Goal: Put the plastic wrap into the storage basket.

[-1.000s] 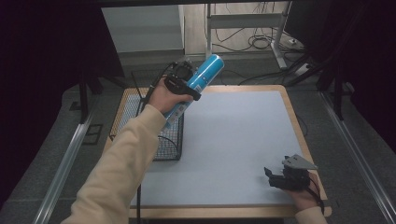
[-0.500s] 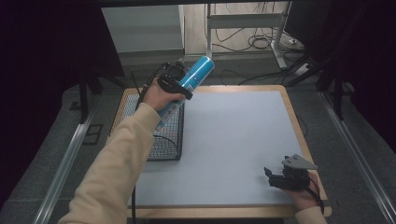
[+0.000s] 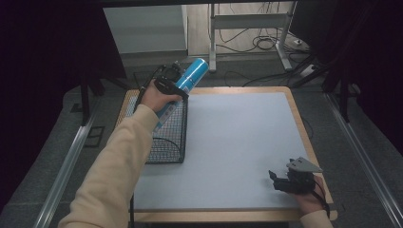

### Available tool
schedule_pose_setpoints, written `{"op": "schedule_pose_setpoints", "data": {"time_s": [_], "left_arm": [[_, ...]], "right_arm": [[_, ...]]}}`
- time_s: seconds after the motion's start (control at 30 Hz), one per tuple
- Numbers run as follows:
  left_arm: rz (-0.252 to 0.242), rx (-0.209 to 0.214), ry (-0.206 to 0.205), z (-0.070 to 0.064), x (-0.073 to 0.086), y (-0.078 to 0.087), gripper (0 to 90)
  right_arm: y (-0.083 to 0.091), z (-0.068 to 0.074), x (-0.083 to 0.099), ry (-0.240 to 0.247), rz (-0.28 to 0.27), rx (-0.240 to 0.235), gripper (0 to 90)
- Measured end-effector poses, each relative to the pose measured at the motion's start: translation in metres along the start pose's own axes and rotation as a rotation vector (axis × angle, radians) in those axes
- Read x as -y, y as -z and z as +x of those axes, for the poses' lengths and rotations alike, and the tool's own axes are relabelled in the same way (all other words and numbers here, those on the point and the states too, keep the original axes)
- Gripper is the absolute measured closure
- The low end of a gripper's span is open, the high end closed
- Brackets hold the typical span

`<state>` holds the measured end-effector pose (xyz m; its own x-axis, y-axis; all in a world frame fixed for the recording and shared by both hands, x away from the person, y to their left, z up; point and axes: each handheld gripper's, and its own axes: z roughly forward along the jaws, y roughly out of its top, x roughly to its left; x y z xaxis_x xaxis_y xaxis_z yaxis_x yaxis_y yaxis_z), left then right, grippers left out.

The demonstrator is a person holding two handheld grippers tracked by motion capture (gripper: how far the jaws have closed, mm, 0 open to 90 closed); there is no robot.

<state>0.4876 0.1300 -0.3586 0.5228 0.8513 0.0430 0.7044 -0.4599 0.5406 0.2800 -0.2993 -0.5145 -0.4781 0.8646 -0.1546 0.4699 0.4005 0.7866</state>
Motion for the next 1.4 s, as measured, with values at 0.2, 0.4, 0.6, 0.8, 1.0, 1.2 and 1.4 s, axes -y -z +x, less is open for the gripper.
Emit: {"op": "schedule_pose_setpoints", "data": {"time_s": [0.2,0.4,0.6,0.8,1.0,1.2,1.4], "left_arm": [[0.043,-0.002,0.006,0.009,0.009,-0.015,31.6],[0.070,-0.009,0.022,0.020,0.017,-0.031,31.6],[0.083,-0.017,0.024,0.025,0.021,-0.040,31.6],[0.095,-0.030,0.035,0.026,0.020,-0.046,31.6],[0.099,-0.054,0.044,0.029,0.021,-0.052,31.6],[0.171,-0.102,0.020,0.028,0.022,-0.065,31.6],[0.221,-0.132,0.015,0.027,0.023,-0.078,31.4]], "right_arm": [[-0.001,0.002,0.000,0.012,-0.005,-0.005,11.8],[-0.001,0.001,0.000,0.010,-0.005,-0.002,11.8],[-0.001,0.001,0.001,0.011,-0.002,-0.002,11.8],[-0.001,0.002,0.001,0.014,-0.003,0.001,11.8],[0.000,0.002,0.001,0.018,0.000,0.000,11.8],[-0.001,0.003,0.000,0.023,0.005,-0.005,11.8],[-0.001,0.004,0.001,0.023,0.006,-0.007,11.8]]}}
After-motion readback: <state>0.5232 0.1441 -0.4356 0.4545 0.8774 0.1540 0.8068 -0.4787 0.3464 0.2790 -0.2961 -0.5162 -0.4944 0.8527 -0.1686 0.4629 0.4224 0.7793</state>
